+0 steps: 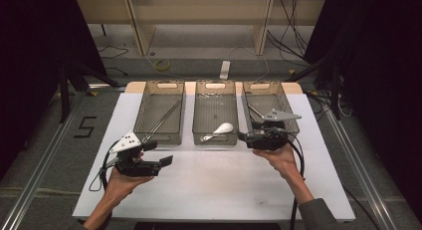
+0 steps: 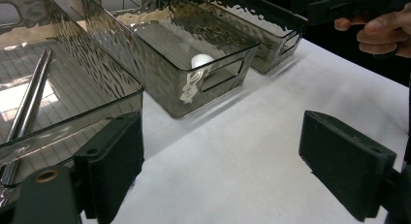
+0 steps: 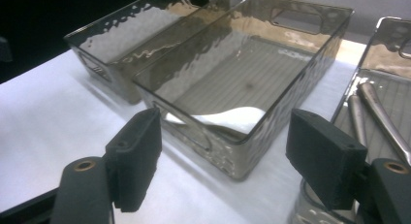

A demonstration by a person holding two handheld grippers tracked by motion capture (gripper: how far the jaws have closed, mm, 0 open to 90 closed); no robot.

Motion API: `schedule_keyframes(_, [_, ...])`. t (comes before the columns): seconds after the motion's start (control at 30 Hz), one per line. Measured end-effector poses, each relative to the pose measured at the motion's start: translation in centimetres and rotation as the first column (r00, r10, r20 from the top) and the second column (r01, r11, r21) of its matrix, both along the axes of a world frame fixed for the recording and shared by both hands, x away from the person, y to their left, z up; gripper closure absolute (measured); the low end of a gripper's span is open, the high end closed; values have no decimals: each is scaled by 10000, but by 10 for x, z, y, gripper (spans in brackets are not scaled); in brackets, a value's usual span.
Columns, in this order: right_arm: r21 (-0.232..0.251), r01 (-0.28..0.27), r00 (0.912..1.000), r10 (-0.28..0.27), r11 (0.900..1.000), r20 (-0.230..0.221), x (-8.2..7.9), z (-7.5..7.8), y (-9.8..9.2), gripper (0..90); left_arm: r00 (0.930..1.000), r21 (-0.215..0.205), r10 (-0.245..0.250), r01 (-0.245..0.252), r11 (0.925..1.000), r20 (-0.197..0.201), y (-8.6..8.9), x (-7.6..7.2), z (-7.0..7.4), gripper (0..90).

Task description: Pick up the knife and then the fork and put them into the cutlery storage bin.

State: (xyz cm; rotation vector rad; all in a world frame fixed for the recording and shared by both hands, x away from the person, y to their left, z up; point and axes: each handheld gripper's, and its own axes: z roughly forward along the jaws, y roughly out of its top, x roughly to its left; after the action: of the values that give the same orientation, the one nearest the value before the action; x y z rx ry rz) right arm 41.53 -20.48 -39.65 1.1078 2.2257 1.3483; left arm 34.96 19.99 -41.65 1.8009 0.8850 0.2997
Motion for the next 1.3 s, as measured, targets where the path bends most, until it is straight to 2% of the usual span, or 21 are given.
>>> schedule_keyframes(0.4, [284, -595, 9978, 586, 9978, 318, -23, -4, 6, 265, 10000, -224, -78, 79, 9997, 27, 1, 0, 2, 156])
schedule_keyframes(0.53, [359, -644, 9974, 631, 9973, 346, -31, -8, 6, 263, 9999, -196, -148, 148, 9997, 3, 1, -1, 1, 156])
schedule_keyframes(0.67, [413, -780, 9963, 763, 9961, 401, -39, -12, 4, 260, 9997, -360, -227, 226, 9991, -20, 2, -1, 2, 156])
schedule_keyframes(0.73, [417, -717, 9964, 696, 9966, 491, -43, -15, 2, 260, 9994, -638, -294, 283, 9976, -170, 3, -1, 2, 156])
schedule_keyframes(0.8, [512, -709, 9965, 685, 9962, 472, -47, -17, 0, 257, 9996, -748, -259, 248, 9969, -147, 4, -1, 2, 156])
schedule_keyframes(0.93, [502, -650, 9961, 618, 9966, 637, -57, -21, -6, 253, 9997, -549, -200, 194, 9983, -104, 4, -1, 1, 157])
schedule_keyframes(1.3, [730, -268, 9974, 217, 9970, 694, -74, -25, -25, 240, 9993, -664, -347, 335, 9972, -171, 2, -2, 0, 157])
